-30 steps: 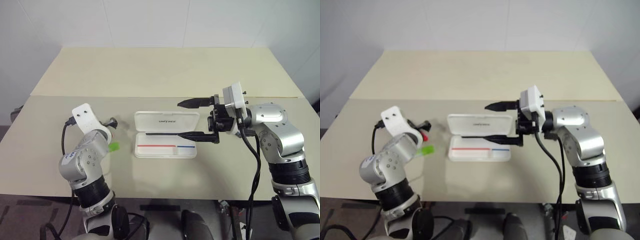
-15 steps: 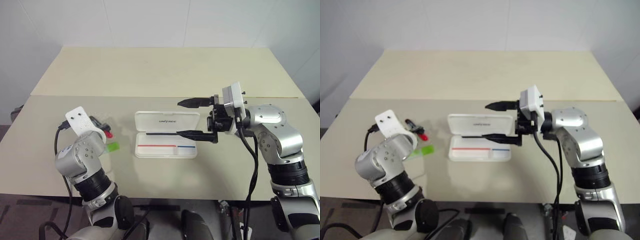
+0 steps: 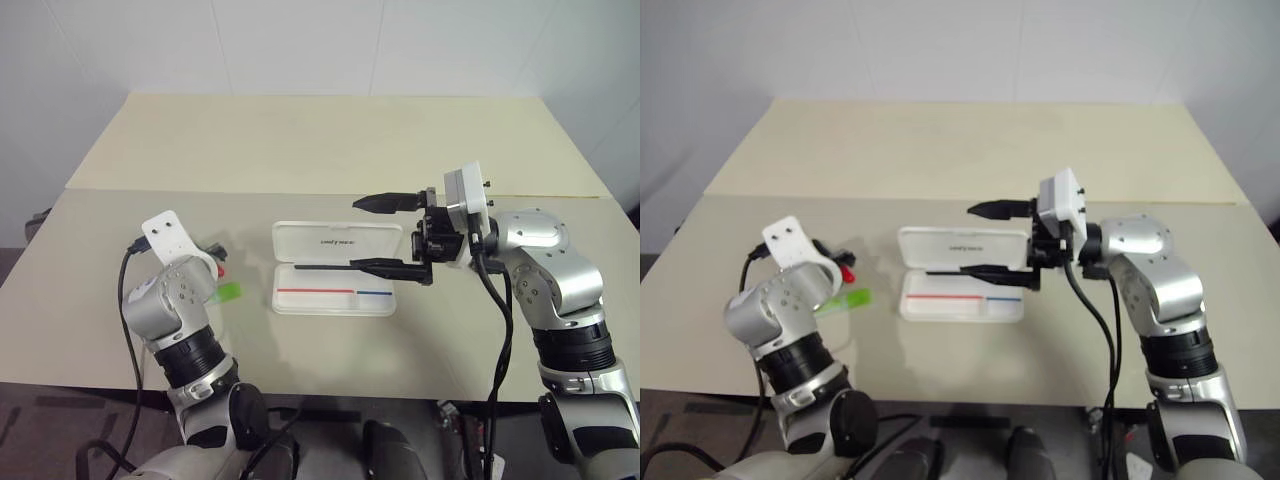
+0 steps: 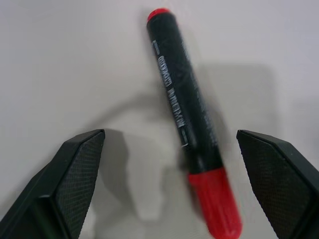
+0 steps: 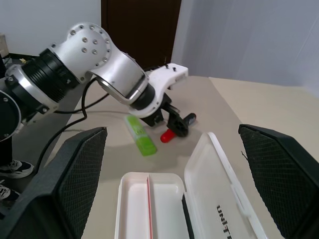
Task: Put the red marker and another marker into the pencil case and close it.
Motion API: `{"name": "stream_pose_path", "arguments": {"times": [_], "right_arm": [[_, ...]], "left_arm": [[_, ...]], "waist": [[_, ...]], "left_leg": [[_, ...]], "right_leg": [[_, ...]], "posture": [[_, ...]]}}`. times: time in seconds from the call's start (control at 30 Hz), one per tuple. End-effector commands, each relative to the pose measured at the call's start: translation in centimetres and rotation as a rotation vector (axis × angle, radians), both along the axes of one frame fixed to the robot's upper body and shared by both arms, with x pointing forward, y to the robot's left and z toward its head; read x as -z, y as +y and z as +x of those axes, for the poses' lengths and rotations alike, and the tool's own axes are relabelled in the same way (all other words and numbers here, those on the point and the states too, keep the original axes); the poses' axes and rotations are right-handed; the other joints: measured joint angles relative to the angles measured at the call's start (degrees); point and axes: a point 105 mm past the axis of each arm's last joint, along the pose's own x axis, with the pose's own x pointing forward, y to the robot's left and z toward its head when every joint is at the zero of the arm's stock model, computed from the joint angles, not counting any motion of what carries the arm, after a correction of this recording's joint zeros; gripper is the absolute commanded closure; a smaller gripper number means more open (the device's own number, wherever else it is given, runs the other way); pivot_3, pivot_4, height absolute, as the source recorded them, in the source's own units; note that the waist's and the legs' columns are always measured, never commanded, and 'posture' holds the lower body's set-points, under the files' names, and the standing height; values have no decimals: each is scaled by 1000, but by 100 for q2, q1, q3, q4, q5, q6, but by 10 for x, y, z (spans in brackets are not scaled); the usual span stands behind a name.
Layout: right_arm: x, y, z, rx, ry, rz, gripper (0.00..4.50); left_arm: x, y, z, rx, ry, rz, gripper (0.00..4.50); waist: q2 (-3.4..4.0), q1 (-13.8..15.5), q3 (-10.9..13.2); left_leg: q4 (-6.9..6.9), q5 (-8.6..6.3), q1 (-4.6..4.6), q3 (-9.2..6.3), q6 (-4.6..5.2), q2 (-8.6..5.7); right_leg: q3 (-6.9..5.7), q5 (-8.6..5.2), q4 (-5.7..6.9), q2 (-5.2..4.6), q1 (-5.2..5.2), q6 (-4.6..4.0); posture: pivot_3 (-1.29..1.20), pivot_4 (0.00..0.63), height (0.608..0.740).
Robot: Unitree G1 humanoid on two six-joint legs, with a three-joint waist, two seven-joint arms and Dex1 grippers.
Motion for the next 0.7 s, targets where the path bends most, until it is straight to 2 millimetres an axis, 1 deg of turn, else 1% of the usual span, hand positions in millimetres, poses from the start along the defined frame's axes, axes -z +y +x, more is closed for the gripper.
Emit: {"name": "stream_pose_path", "arguments": {"times": [0.03, 0.1, 0.27, 0.43, 0.53, 0.67, 0.7], "right_arm": [[-12, 0, -7, -10, -47, 27, 0], [-12, 1, -7, -8, -47, 30, 0], [-12, 1, -7, -6, -47, 33, 0], [-13, 1, -8, -4, -47, 34, 0], [-13, 1, -7, -3, -46, 33, 0], [-12, 0, -7, 1, -44, 31, 0], [-12, 0, -6, 3, -43, 29, 0]], "left_arm": [[-7, -12, 5, 11, -41, -40, 195], [-3, -12, 3, 7, -28, -45, 616], [5, -14, -2, -7, 17, -55, 2309], [7, -13, -3, -4, 26, -40, 3920], [3, -10, -1, 1, -3, -24, 3936], [-9, -6, 2, 2, -85, -3, 3936], [-16, -4, 4, 13, -138, 9, 3936]], "waist": [[0, 0, 0], [0, 0, 0], [-1, -11, 0], [-1, -11, 0], [-2, -9, -1], [-2, -9, -1], [-2, -9, -1]], "left_leg": [[-2, 0, 0, 0, 0, 0], [-4, 0, 0, 0, -1, 1], [-1, 0, 1, 0, 0, 0], [-4, 1, 2, 4, -1, 3], [1, 0, 2, 4, 0, 2], [-1, 0, 1, 3, -1, 2], [-1, 0, 1, 3, -1, 2]], "right_leg": [[0, 0, 0, 0, -1, 0], [0, 0, 0, 1, -2, 0], [0, 0, -1, 0, 0, 0], [1, 0, 1, 3, -3, 0], [1, 0, 1, 1, -1, 0], [1, 0, 1, 2, -2, 0], [1, 0, 0, 2, -2, 0]], "posture": [[0, 150, 740], [0, 150, 740], [0, 150, 740], [0, 150, 740], [0, 150, 740], [0, 150, 740], [0, 150, 740]]}}
